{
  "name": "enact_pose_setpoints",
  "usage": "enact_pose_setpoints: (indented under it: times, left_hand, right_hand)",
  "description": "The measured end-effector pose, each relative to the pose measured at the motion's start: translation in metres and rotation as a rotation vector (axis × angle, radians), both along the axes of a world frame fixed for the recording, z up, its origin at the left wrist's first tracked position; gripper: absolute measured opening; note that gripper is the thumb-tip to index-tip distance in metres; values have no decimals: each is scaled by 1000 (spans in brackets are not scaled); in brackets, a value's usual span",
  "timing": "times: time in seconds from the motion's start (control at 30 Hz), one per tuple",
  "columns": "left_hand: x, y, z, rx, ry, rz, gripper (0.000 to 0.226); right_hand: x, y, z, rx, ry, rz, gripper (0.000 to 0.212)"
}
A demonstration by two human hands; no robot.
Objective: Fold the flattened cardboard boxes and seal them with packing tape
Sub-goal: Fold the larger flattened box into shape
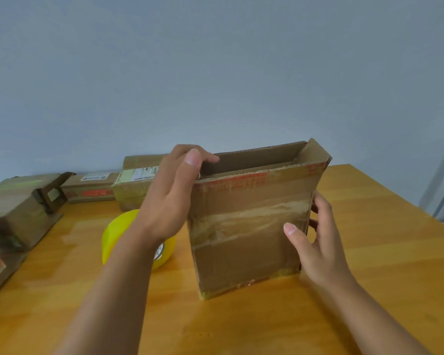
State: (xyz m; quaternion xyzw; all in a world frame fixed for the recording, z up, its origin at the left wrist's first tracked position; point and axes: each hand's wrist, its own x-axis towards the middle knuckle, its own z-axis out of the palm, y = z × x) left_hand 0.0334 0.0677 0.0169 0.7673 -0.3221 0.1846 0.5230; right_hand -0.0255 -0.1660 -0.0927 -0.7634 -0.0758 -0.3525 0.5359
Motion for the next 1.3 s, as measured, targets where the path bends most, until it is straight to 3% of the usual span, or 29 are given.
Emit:
enact_pose_setpoints:
  times: [0.13,0.37,0.47,0.63,0.83,1.0,1.2,1.3]
  left_hand:
    - [4,15,26,229,90,53,93]
    - [4,12,46,359,317,19,99]
    - [9,12,38,283,418,-42,106]
    - [9,9,3,-31,440,-197,103]
    - [9,0,-39,-235,247,-289,102]
    - [12,-1,-54,-225,80,-221,109]
    - [15,3,-34,-254,347,-251,110]
    - [20,3,-32,-265,416,-224,85]
  right_hand:
    - [1,-2,-4,-21,35,-18,67]
    - [1,-2,-4,-22,36,-27,64]
    - [1,-2,-3,-29,11,-27,60]
    - [3,-6,-6,-44,-1,-34,59]
    - [3,-4,-7,-54,-7,-22,59]
    - [2,-1,-3,-21,-33,-32,59]
    - [9,-5,18,-15,-40,-40,97]
    - [13,-12,38,-90,-34,-84,98]
